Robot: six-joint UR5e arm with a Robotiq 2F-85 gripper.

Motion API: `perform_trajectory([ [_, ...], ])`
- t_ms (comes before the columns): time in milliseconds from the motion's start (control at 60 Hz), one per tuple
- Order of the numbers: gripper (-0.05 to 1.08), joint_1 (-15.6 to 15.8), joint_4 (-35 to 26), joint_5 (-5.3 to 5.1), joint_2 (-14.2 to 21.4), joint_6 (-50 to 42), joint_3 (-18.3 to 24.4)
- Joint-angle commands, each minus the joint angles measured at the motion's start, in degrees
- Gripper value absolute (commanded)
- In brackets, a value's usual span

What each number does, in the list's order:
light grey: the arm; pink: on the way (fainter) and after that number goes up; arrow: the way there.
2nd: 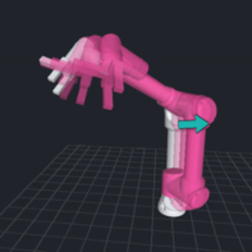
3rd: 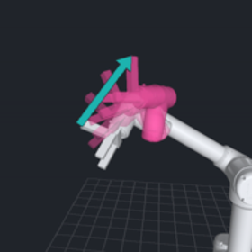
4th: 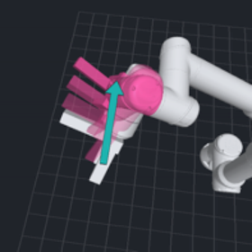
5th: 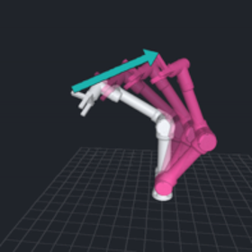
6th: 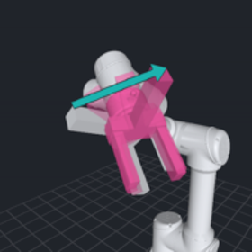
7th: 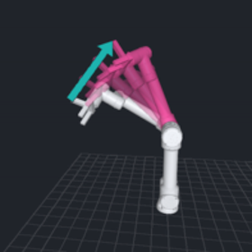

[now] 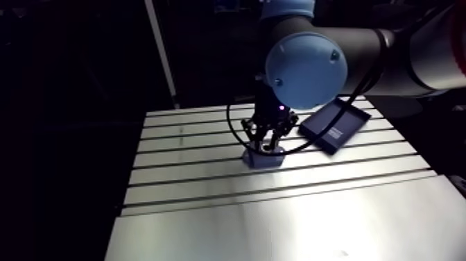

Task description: Pick up the bearing and press it into the housing until flush.

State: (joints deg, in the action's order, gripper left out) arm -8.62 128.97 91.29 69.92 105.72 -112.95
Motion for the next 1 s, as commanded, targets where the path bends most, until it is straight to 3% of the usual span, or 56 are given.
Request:
perform_trajectory([
  [17,0.73,-0.2,0.0,0.07,0.0,0.1,0.0],
  [1000,0.73,-0.2,0.0,-0.01,0.1,0.0,-0.2],
])
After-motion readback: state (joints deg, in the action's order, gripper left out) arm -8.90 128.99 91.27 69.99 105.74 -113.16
